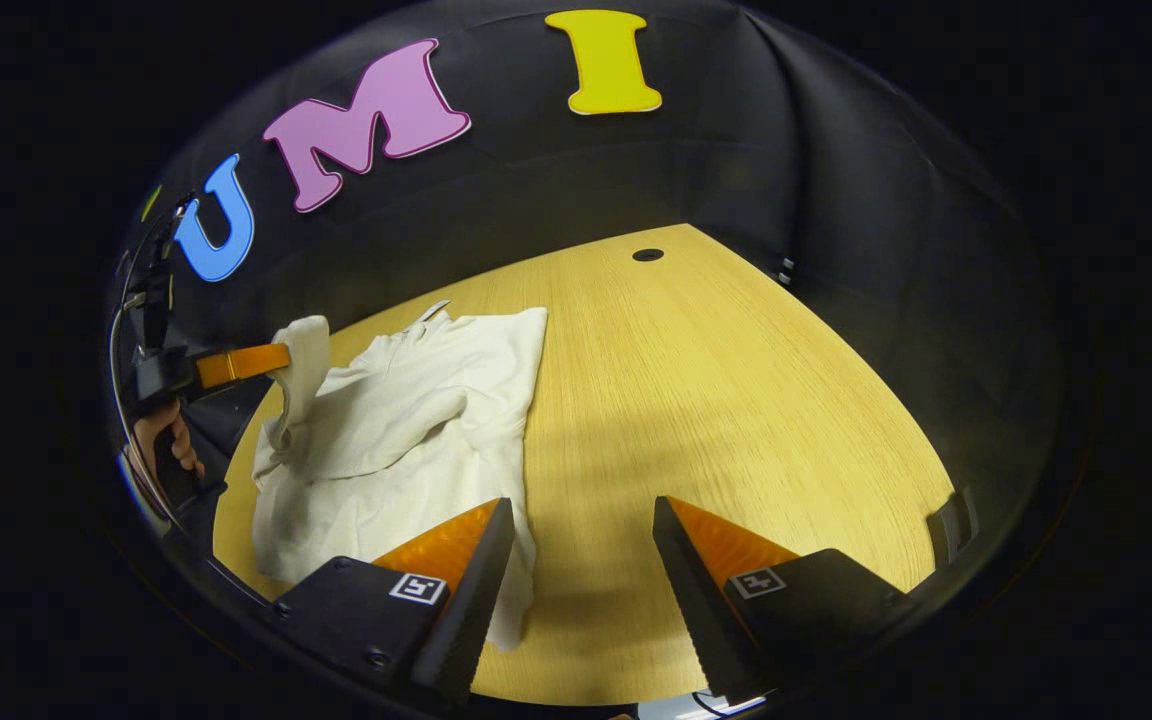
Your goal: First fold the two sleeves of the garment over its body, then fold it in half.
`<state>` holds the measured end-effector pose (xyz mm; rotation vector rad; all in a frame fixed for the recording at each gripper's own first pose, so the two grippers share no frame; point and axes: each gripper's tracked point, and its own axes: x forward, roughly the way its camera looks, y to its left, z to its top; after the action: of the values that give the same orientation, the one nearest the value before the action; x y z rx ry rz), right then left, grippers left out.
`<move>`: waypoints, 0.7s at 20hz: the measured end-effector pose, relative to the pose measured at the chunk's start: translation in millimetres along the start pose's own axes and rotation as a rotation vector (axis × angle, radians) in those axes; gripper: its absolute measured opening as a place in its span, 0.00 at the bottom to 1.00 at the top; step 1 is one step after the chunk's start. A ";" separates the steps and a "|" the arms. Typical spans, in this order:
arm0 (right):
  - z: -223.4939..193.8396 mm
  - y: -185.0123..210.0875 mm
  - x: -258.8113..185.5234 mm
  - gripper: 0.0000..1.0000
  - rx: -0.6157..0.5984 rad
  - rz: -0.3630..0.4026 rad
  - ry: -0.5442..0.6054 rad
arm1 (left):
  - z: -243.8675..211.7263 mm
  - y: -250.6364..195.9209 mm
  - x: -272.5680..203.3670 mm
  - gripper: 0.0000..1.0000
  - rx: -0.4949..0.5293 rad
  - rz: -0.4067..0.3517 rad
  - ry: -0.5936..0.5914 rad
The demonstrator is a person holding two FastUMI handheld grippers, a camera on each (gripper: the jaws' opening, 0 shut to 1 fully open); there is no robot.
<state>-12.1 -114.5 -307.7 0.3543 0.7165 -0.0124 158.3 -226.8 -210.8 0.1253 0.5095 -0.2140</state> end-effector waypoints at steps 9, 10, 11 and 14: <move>1.2 -24.6 17.9 0.87 -0.028 0.027 0.037 | -36.8 -58.8 29.8 0.35 -0.008 -0.083 0.102; 0.2 -26.0 20.0 0.87 -0.029 0.033 0.040 | -37.6 -65.2 30.4 0.35 -0.007 -0.092 0.103; 0.3 -26.2 21.3 0.87 -0.029 0.037 0.042 | -38.2 -73.0 30.7 0.41 -0.007 -0.106 0.103; -1.0 -24.7 22.5 0.87 -0.025 0.048 0.048 | -39.2 -91.6 22.1 0.62 -0.030 -0.159 0.103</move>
<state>1.0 -134.9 -330.7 0.3482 0.7547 0.0503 137.3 -312.8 -261.8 0.0663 0.6257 -0.3567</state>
